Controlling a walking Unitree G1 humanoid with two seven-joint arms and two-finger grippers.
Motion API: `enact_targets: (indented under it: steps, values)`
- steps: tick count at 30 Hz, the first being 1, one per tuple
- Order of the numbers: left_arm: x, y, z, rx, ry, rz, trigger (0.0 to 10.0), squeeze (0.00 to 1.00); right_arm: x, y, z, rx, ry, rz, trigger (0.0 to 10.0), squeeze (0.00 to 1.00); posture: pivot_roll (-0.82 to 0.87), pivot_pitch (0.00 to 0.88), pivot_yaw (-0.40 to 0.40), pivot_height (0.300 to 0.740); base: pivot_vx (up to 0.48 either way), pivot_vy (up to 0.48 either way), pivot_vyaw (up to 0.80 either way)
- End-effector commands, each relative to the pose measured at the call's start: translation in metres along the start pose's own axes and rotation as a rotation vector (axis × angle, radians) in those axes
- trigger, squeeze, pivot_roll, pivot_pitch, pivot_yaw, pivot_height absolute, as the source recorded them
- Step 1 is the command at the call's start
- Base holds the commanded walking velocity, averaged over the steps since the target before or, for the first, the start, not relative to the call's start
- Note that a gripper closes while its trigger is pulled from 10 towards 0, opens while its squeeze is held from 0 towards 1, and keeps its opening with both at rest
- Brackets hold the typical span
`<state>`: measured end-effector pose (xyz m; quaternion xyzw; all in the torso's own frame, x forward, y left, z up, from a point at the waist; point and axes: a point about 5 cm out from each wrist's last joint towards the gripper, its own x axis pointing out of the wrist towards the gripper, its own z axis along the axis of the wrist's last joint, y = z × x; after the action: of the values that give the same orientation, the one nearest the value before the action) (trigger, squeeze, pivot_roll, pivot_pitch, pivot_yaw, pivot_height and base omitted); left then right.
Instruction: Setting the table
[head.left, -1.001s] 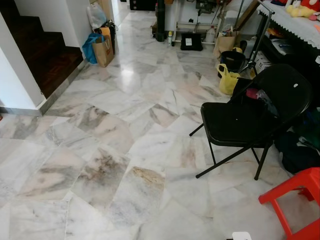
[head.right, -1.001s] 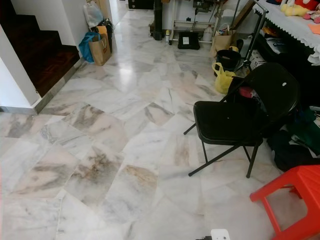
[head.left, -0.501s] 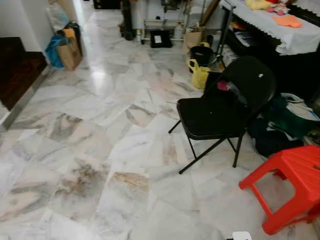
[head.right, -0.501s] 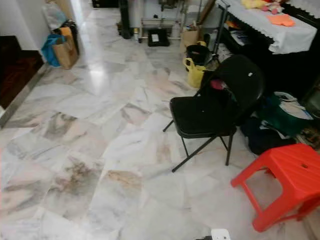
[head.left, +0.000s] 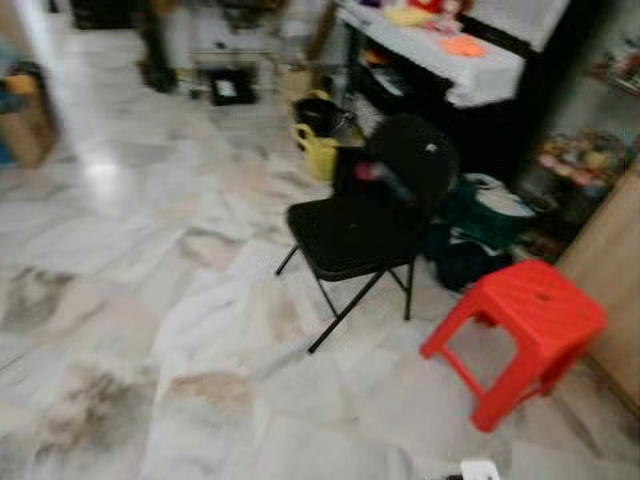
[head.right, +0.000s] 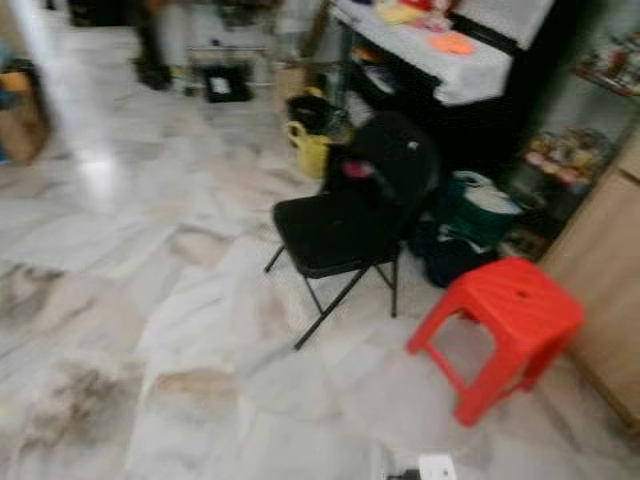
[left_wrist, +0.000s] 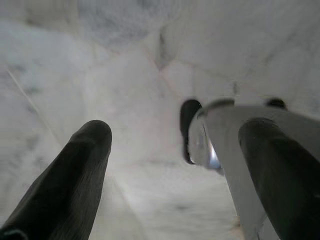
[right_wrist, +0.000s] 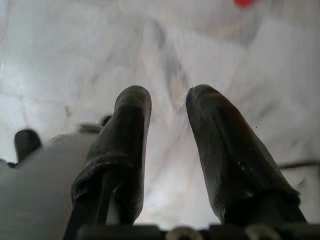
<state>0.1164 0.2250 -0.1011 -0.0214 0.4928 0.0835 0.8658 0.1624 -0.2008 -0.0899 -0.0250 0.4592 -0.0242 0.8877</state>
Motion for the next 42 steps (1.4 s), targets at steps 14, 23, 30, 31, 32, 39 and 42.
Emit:
enact_targets:
  steps: [14, 23, 30, 31, 32, 39, 42]
  values:
    - [0.007, 0.005, 0.049, 0.044, -0.12, -0.05, 10.0, 0.0, 0.004, 0.029, 0.005, 0.198, 0.051, 0.081, 10.0, 0.0, 0.1, 0.072, 0.037, 0.74, 0.0, 0.0, -0.8]
    - [0.007, 0.004, 0.048, 0.037, -0.126, -0.059, 10.0, 0.0, 0.004, 0.023, 0.004, 0.198, 0.051, 0.073, 10.0, 0.0, 0.09, 0.077, 0.037, 0.74, 0.0, 0.0, -0.8]
    - [0.007, 0.002, 0.048, 0.044, -0.128, -0.068, 10.0, 0.0, 0.004, 0.017, 0.005, 0.196, 0.047, 0.062, 10.0, 0.0, 0.07, 0.073, 0.032, 0.74, 0.0, 0.0, -0.8]
    - [0.007, 0.002, 0.048, 0.044, -0.128, -0.069, 10.0, 0.0, 0.004, 0.017, 0.005, 0.196, 0.047, 0.062, 10.0, 0.0, 0.07, 0.07, 0.032, 0.74, 0.0, 0.0, -0.8]
    - [0.007, 0.002, 0.047, 0.044, -0.127, -0.07, 10.0, 0.0, 0.003, 0.017, 0.004, 0.195, 0.047, 0.062, 10.0, 0.0, 0.07, 0.07, 0.032, 0.74, 0.0, 0.0, -0.8]
    - [0.007, 0.001, 0.046, 0.049, -0.118, -0.073, 10.0, 0.0, 0.003, 0.017, 0.001, 0.197, 0.052, 0.06, 10.0, 0.0, 0.06, 0.038, 0.032, 0.74, 0.0, 0.0, -0.8]
    - [0.007, 0.001, 0.045, 0.054, -0.112, -0.07, 10.0, 0.0, 0.002, 0.017, -0.002, 0.195, 0.056, 0.061, 10.0, 0.0, 0.05, 0.031, 0.034, 0.74, 0.0, 0.0, -0.8]
